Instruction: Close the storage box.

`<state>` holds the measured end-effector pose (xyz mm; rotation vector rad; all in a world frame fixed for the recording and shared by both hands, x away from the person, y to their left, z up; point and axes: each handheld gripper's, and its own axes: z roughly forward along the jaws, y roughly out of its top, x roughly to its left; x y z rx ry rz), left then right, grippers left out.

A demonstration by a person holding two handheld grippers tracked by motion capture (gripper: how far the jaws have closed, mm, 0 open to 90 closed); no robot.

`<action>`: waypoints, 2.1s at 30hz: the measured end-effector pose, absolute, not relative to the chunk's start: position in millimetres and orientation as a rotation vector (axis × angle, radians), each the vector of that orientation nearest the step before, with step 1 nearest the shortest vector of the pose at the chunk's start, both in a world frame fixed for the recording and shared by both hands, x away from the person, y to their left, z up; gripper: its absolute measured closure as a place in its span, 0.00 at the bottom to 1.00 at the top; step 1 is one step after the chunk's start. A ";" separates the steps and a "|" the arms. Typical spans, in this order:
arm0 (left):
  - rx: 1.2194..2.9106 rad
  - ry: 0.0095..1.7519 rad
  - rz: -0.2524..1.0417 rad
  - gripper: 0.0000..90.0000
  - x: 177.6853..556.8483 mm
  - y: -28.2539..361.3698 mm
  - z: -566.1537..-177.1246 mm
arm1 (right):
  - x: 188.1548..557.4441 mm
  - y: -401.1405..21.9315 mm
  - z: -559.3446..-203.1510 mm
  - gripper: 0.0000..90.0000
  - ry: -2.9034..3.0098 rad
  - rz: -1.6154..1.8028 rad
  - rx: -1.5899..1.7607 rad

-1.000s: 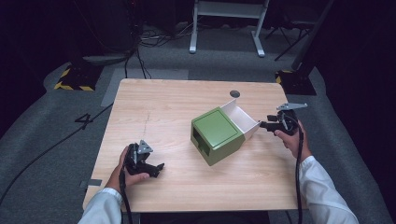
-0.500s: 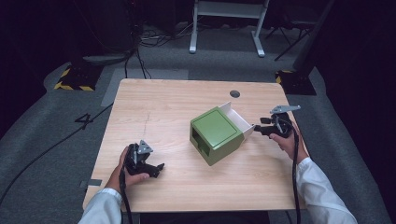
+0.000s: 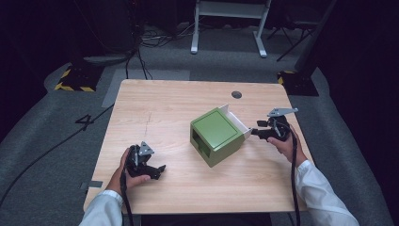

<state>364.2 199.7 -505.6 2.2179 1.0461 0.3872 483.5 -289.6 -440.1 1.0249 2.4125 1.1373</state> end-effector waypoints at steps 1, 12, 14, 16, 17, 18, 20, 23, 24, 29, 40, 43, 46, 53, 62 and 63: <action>2.217 1.046 0.387 0.01 364.1 199.6 -505.6 | 482.7 -287.8 -440.0 0.47 2.416 1.143 1.022; 2.219 1.041 0.382 0.01 363.6 199.4 -505.6 | 473.8 -259.6 -443.6 0.46 2.489 1.116 0.941; 2.219 1.041 0.382 0.01 363.6 199.4 -505.6 | 472.7 -256.3 -444.6 0.46 2.499 1.107 0.936; 2.219 1.041 0.382 0.01 363.6 199.4 -505.6 | 471.4 -252.3 -445.5 0.46 2.499 1.097 0.939; 2.219 1.041 0.382 0.01 363.6 199.3 -505.6 | 470.8 -250.5 -445.9 0.46 2.508 1.101 0.941; 2.219 1.041 0.382 0.01 363.6 199.4 -505.6 | 470.2 -248.9 -446.2 0.45 2.522 1.107 0.933; 2.219 1.041 0.382 0.01 363.6 199.4 -505.6 | 468.7 -245.8 -446.5 0.46 2.535 1.115 0.918; 2.219 1.041 0.382 0.01 363.6 199.4 -505.6 | 468.2 -242.1 -447.1 0.51 2.566 1.136 0.899; 2.218 1.041 0.382 0.01 363.6 199.3 -505.6 | 468.4 -241.1 -447.6 0.53 2.577 1.144 0.895; 2.219 1.041 0.381 0.01 363.6 199.4 -505.6 | 469.0 -234.8 -450.2 0.56 2.627 1.184 0.874; 2.219 1.041 0.381 0.01 363.6 199.4 -505.6 | 466.2 -220.8 -453.8 0.55 2.672 1.148 0.827; 2.219 1.041 0.381 0.01 363.6 199.4 -505.6 | 465.3 -219.6 -453.0 0.54 2.664 1.144 0.812; 2.219 1.041 0.381 0.01 363.6 199.4 -505.6 | 465.1 -219.4 -452.4 0.54 2.657 1.148 0.807; 2.219 1.041 0.381 0.01 363.6 199.4 -505.6 | 465.7 -219.5 -453.2 0.53 2.665 1.135 0.789; 2.219 1.041 0.381 0.01 363.6 199.4 -505.6 | 465.5 -225.3 -448.0 0.45 2.640 1.092 0.778; 2.219 1.041 0.382 0.01 363.6 199.4 -505.6 | 464.9 -225.3 -447.3 0.44 2.637 1.087 0.771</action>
